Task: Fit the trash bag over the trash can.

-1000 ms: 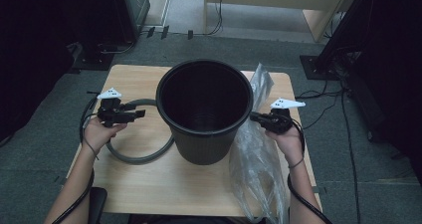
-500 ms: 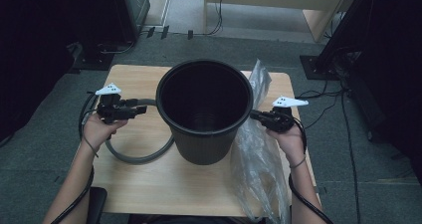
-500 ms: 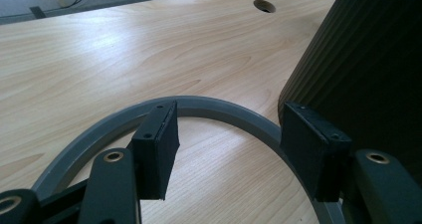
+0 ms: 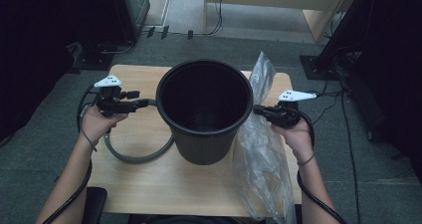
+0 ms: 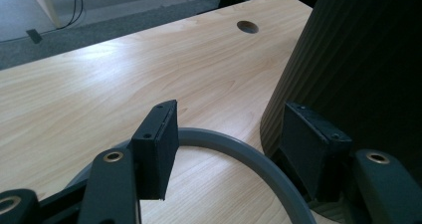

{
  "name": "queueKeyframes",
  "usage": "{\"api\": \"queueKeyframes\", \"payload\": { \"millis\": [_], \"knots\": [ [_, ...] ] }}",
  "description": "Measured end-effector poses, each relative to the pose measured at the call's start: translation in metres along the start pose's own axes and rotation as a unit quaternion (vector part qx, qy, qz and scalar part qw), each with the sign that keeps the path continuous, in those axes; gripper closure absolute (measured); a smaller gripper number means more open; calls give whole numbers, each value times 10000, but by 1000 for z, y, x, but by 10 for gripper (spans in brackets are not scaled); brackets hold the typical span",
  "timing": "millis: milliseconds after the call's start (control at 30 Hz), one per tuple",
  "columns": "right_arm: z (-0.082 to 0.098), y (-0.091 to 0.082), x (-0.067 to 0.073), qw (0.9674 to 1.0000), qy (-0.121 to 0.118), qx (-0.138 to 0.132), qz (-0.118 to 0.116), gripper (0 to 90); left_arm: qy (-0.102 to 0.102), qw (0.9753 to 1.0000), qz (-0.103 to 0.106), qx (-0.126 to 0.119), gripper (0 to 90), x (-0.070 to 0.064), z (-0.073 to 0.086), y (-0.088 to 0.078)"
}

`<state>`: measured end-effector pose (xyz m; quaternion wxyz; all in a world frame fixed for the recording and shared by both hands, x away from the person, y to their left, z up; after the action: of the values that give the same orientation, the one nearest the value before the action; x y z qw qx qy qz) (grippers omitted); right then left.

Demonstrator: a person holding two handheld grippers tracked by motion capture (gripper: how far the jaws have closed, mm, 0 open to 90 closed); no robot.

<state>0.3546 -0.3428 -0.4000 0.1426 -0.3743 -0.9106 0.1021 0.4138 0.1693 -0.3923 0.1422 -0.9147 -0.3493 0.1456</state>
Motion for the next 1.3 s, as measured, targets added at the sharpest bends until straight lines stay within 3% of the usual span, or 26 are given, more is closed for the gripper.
{"api": "queueKeyframes", "payload": {
  "millis": [300, 500, 667, 967, 1300],
  "knots": [
    [-25, -12, 4, 9998, -143, -83, -72, 875, 123, 9998, 153, -28, 398, -10, -16, 3],
    [-36, -17, 8, 9996, -111, -177, -179, 875, 182, 9997, 175, -47, 397, -14, -24, 4],
    [-45, -19, 12, 9993, -263, -177, -219, 876, 316, 9993, 171, -63, 396, -17, -28, 3],
    [-60, -27, 16, 9987, -286, -205, -360, 877, 397, 9990, 184, -45, 397, -20, -36, -2],
    [-77, -41, 20, 9970, -266, -447, -571, 881, 472, 9985, 238, -160, 397, -25, -54, -6]
  ]
}}
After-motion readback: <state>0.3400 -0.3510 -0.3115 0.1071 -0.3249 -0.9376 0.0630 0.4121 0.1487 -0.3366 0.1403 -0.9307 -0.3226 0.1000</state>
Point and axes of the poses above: each handheld gripper's, and its own axes: y roughly forward along the jaws, z roughly out of its underside, x roughly to its left, the point moved 1 cm from there along y, roughly forward along the jaws, and after that the axes turned 11 degrees about -x, right-handed, at the moved point
